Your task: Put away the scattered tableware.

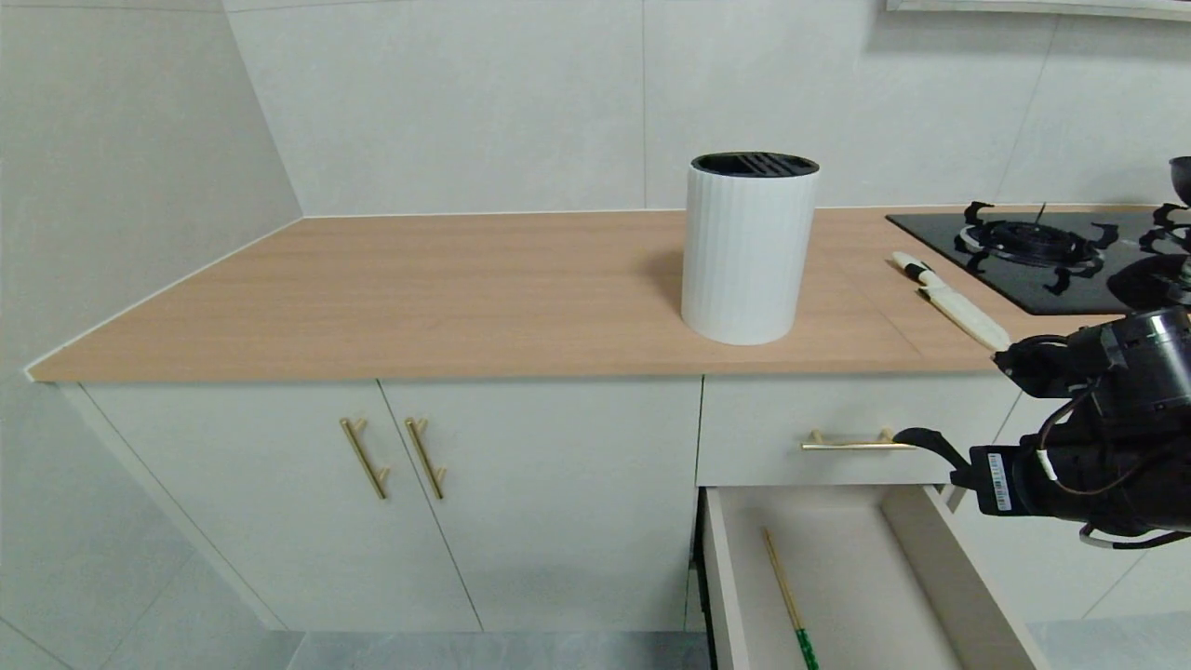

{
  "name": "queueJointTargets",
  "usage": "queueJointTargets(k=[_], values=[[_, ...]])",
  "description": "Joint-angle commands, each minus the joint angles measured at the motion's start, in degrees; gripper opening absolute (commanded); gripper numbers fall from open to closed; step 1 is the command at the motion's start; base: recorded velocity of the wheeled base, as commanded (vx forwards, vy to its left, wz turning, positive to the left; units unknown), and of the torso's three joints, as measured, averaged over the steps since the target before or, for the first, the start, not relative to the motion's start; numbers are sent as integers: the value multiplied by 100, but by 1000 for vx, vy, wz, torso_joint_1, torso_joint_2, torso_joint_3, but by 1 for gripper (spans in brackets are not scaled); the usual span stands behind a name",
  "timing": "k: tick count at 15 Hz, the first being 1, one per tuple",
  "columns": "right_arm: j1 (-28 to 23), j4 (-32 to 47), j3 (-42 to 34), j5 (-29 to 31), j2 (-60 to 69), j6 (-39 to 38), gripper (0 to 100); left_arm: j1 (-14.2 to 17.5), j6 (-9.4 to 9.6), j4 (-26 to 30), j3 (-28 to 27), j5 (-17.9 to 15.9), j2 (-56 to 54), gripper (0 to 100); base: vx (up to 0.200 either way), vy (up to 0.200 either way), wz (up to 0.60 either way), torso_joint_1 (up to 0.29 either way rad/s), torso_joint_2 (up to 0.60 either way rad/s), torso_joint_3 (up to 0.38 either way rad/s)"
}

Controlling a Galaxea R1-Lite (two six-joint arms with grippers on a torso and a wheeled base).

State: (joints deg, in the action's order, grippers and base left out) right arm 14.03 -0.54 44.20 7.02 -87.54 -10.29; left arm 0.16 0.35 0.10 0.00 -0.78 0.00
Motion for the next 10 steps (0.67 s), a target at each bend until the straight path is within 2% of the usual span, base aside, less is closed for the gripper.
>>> queueJointTargets(k=[1,10], values=[[3,1,-8,1,-35,1,0,2,9,-1,0,-1,9,100,0,0,0,-188,491,295],[-6,1,-17,1,-26,1,0,2,0,-1,0,-1,9,100,0,0,0,-157,464,306]])
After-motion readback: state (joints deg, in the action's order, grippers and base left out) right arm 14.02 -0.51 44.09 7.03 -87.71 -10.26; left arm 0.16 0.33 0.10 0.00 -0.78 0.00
